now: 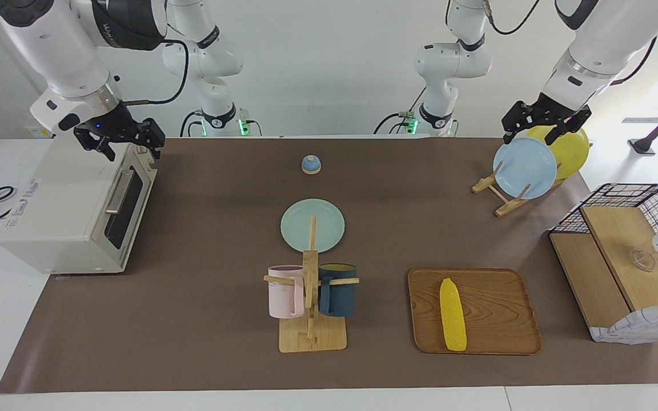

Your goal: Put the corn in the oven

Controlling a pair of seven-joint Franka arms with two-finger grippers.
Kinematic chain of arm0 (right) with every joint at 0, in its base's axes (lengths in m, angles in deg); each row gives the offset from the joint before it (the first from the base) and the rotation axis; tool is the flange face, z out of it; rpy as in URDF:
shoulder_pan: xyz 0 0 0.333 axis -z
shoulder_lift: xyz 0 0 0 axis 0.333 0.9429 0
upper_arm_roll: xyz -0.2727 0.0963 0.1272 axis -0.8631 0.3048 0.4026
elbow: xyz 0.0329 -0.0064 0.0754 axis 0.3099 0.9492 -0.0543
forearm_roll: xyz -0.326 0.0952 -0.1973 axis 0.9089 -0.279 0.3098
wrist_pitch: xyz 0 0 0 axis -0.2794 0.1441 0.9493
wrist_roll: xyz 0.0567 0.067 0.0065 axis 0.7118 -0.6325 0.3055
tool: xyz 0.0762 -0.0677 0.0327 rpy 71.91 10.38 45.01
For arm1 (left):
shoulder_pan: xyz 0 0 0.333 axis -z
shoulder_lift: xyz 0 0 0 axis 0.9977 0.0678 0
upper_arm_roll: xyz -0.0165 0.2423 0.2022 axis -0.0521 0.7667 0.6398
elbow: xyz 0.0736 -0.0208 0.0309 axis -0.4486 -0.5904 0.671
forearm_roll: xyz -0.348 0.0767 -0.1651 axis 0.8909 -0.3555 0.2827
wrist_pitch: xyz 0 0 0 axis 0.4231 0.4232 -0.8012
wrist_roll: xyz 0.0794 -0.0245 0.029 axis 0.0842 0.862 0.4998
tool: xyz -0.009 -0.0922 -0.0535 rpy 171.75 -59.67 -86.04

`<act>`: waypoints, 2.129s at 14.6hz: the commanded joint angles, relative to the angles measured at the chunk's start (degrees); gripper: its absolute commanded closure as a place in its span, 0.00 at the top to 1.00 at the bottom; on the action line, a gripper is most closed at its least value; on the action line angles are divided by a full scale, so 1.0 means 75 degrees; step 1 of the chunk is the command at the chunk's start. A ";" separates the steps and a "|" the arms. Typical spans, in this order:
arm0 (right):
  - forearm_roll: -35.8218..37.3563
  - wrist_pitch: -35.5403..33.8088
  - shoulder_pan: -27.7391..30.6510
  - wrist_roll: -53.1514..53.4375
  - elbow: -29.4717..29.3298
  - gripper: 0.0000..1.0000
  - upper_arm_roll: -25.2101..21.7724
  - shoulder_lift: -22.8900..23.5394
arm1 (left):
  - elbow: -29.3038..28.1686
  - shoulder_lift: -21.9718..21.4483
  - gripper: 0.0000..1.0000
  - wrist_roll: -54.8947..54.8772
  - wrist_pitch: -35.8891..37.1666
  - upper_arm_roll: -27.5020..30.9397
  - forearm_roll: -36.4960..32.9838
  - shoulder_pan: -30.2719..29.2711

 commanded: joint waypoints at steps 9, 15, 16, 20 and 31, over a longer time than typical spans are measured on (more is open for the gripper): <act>-0.0137 0.0016 0.0064 0.0077 -0.0110 1.00 0.0031 0.0070 | -0.0232 -0.0208 1.00 0.0004 -0.0204 -0.0004 -0.0075 0.0017; -0.0137 0.0016 0.0064 0.0066 -0.0017 1.00 0.0042 -0.0070 | -0.0267 -0.0080 1.00 0.0004 -0.0684 -0.0015 -0.0075 0.0064; -0.0125 0.0074 0.0064 -0.0004 0.0053 1.00 0.0031 -0.0082 | -0.0244 0.0048 1.00 0.0004 -0.0848 -0.0015 -0.0063 0.0076; -0.0137 0.0952 0.0286 -0.0579 0.1081 0.02 0.0031 -0.0491 | -0.0139 0.1090 1.00 -0.0008 -0.1842 -0.0039 0.0171 0.0227; -0.0043 0.3168 0.0837 -0.1211 0.2971 0.00 0.0019 -0.0715 | 0.3143 0.5850 1.00 -0.0043 -0.3870 -0.0355 0.0159 0.0662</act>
